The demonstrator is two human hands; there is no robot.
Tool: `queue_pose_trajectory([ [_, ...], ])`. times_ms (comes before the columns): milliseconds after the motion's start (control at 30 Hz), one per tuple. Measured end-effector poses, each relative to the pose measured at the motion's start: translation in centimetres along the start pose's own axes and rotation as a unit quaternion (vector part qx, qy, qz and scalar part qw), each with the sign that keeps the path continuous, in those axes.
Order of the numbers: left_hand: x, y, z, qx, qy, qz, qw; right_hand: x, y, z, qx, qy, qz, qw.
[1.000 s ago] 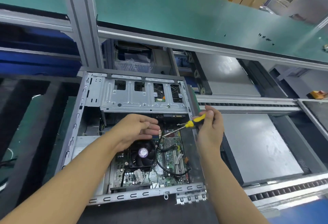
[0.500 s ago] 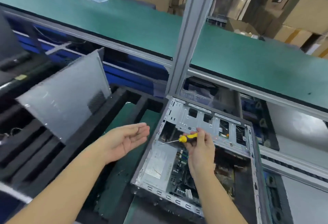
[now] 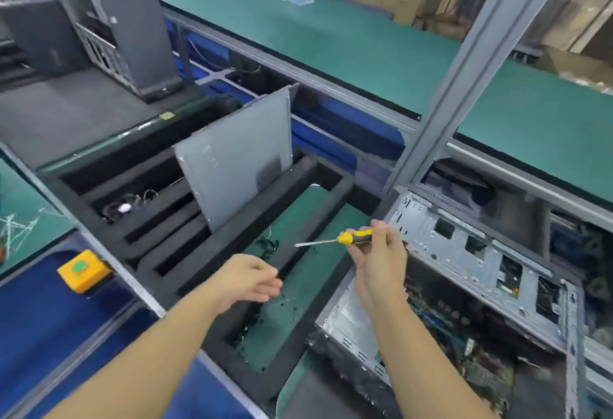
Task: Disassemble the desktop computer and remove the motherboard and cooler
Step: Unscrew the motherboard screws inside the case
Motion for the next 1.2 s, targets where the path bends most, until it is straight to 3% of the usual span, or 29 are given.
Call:
queue_pose_trajectory([
  [100,0.8,-1.0,-1.8,0.117,0.075,-0.015,0.990,-0.2,-0.2,0.6,-0.031,-0.003,-0.014,0.999],
  [167,1.2,-0.9,-1.6,0.135,0.079,0.010,0.988,-0.1,0.0,0.5,-0.046,0.002,-0.016,0.999],
  [367,0.3,-2.1,4.4,-0.008,-0.062,0.078,0.995,0.0,1.6,-1.5,-0.062,0.024,0.012,0.998],
  [467,0.4,-4.6,7.4,0.031,-0.147,0.089,0.985,-0.2,3.6,-3.5,-0.075,0.050,0.040,0.995],
  [567,1.1,-9.0,10.2,0.077,-0.225,0.035,0.971,-0.4,7.1,-6.4,-0.078,0.087,0.099,0.988],
  [667,2.1,-14.8,12.1,0.147,-0.264,-0.070,0.951,-1.4,11.6,-9.5,-0.095,0.128,0.169,0.973],
  [1000,5.5,-31.1,10.9,0.330,-0.260,-0.285,0.861,-7.9,23.2,-14.1,-0.134,0.196,0.351,0.906],
  [1100,6.1,-34.0,10.0,0.409,-0.282,-0.316,0.808,-9.9,24.4,-15.0,-0.234,0.231,0.365,0.871],
  [1200,7.1,-36.3,8.6,0.528,-0.314,-0.320,0.721,-10.9,24.9,-14.9,-0.367,0.221,0.329,0.842],
])
Point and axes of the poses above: each hand's wrist, its own x-axis towards the middle knuckle, its own y-axis out of the back of the hand, z = x × y, the point moved 2 cm from there along x, towards the middle knuckle, and after that the axes turned 7 degrees about -z, right-handed, at the moved point
